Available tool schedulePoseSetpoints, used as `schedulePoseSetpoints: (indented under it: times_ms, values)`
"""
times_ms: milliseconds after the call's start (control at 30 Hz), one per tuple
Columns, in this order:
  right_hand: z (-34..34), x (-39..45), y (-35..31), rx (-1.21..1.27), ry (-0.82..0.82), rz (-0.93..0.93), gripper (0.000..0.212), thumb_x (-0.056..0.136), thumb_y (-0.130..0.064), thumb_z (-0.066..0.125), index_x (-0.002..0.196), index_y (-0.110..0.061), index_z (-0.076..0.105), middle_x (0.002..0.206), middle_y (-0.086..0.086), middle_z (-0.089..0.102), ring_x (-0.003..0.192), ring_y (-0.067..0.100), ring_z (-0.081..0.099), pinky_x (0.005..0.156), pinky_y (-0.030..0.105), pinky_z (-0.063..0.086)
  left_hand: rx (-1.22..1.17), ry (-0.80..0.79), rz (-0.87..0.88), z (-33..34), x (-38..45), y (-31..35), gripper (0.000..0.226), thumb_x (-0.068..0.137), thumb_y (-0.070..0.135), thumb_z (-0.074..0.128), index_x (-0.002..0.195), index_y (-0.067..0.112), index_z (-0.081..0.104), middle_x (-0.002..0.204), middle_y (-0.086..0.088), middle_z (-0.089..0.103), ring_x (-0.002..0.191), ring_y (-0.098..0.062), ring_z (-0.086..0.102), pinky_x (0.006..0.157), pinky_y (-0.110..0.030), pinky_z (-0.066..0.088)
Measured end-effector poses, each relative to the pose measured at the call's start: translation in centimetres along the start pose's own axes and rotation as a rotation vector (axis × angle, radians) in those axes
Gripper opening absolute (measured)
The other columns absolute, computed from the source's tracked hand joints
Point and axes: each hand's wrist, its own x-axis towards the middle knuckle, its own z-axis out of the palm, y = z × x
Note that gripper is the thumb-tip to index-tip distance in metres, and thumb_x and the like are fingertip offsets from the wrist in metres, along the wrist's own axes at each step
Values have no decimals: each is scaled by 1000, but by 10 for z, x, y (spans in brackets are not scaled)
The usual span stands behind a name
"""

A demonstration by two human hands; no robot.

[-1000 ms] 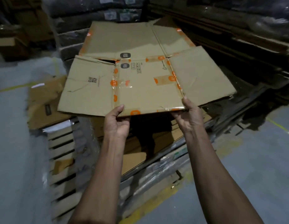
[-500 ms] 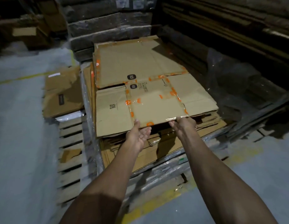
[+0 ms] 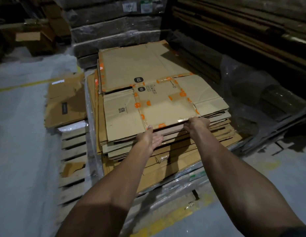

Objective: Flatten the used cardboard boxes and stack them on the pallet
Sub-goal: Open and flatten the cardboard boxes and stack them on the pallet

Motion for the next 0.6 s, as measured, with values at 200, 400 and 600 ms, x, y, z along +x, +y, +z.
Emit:
schedulePoseSetpoints:
  times_ms: [200,400,600]
  values:
    - [-17,-29,41,-352,214,-135,18,93,-12,55,106,-12,67,96,6,67,89,23,66,85,39,57,1023,-66,419,-17,-13,-31,30,101,28,50,98,5,70,82,-8,68,75,-24,64,69,-36,53]
    - [-82,-112,109,-856,203,-221,36,101,-28,54,133,-12,57,118,8,63,92,19,58,80,34,46,1734,-241,853,-35,-23,-68,31,100,33,43,106,15,68,106,-10,70,98,-30,64,75,-35,49]
    - [-126,-179,168,-1047,399,-8,62,98,-49,52,147,-13,46,148,10,50,136,32,45,107,43,40,1955,-511,1182,-42,-28,-96,31,99,32,43,112,13,63,108,-8,71,95,-26,66,69,-32,44]
